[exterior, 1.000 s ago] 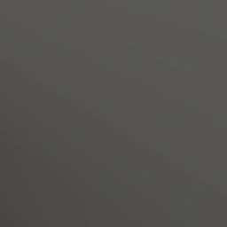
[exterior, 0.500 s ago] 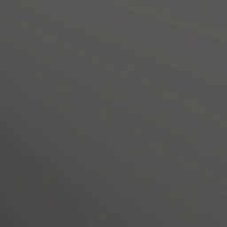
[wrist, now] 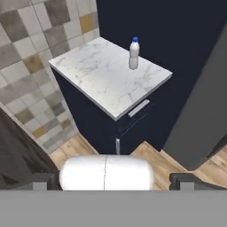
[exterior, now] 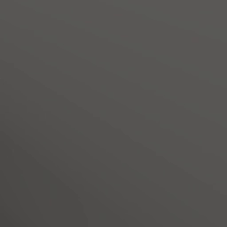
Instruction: Take the bottled waters from the counter and place them in the freezer to freeze. Close the freezer door after placing the bottles.
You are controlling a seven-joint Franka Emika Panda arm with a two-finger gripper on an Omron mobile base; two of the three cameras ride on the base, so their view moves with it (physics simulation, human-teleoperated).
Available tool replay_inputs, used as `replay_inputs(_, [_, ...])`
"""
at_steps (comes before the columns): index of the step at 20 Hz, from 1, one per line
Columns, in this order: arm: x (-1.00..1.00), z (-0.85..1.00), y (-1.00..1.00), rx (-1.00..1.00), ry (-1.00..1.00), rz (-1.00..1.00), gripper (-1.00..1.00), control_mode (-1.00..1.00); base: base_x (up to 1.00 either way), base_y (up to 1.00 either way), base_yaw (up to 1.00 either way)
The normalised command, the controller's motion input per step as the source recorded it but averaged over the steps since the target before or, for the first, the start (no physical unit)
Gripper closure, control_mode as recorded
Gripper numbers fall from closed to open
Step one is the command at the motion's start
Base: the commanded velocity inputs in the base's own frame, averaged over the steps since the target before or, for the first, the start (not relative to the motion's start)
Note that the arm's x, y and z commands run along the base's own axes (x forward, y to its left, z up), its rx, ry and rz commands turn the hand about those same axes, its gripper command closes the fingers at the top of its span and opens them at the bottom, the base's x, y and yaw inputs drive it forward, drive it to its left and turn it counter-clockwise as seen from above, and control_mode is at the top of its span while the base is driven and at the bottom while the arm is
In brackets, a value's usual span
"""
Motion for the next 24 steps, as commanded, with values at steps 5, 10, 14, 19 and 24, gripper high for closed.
replay_inputs(5, [0.57,-0.29,-0.44,0.2,-0.53,0.0,-1.0,-1.0,0.0,0.0,0.0])
replay_inputs(10, [0.52,-0.22,-0.57,0.22,-0.56,0.08,-1.0,-1.0,0.0,0.0,0.0])
replay_inputs(14, [0.46,-0.31,-0.33,0.16,-0.57,0.08,-1.0,-1.0,0.0,0.0,0.0])
replay_inputs(19, [0.57,-0.48,-0.16,0.05,-0.38,0.03,-1.0,-1.0,0.0,0.0,0.0])
replay_inputs(24, [0.28,-0.3,-0.06,-0.03,-0.07,0.0,-1.0,-1.0,0.0,0.0,0.0])
